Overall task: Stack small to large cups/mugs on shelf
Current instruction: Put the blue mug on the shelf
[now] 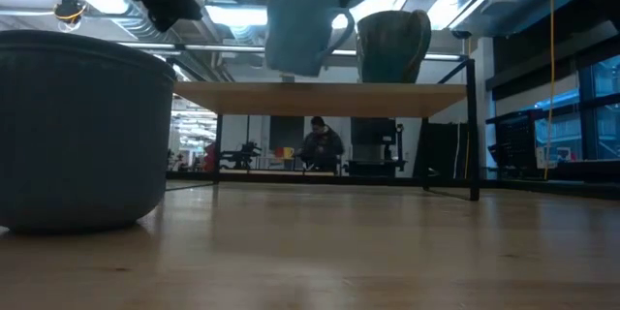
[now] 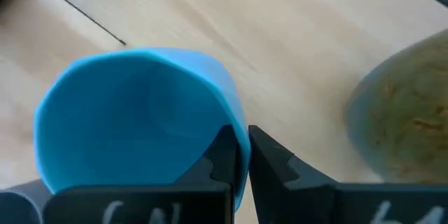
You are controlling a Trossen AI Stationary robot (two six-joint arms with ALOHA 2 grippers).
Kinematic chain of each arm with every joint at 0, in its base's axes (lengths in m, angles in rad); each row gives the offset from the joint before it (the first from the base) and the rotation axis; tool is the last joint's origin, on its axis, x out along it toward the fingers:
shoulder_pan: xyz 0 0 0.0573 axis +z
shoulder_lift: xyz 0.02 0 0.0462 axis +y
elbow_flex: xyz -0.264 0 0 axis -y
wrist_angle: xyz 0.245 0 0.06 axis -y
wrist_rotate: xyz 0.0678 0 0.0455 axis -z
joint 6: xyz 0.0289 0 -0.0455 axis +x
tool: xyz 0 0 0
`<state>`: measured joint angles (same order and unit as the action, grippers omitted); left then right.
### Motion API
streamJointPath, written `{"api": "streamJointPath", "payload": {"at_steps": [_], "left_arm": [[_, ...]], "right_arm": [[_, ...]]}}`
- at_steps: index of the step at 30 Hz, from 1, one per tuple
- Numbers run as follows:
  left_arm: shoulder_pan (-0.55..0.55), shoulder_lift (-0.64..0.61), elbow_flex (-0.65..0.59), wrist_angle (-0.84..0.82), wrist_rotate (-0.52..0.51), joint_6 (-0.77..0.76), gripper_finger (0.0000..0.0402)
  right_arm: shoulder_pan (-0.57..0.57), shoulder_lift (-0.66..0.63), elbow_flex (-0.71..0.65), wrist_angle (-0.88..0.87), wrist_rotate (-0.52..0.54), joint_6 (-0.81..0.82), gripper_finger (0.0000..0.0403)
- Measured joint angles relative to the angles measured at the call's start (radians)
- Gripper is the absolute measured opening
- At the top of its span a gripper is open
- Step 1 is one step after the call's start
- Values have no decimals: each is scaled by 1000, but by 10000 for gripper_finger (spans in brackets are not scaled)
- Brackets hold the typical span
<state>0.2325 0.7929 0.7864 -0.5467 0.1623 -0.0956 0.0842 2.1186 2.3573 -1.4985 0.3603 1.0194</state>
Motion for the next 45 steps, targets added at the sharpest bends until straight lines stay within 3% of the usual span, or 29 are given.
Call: {"api": "streamJointPath", "payload": {"at_steps": [5, 23, 31, 40, 45], "left_arm": [[0, 0, 0, -3, -11, 0, 55], [-42, 91, 0, 29, -2, 1, 55], [-68, 98, 0, 51, -50, 26, 55], [-68, 97, 0, 47, -39, 18, 55], [-68, 97, 0, 46, -38, -5, 55]], "right_arm": [[9, -4, 0, 1, -47, -1, 22], [16, -22, -1, 4, -37, -8, 22], [42, -22, -1, 4, -42, 8, 22], [95, -61, -2, 3, -50, -113, 22], [67, -93, -2, 4, 42, -225, 22]]}}
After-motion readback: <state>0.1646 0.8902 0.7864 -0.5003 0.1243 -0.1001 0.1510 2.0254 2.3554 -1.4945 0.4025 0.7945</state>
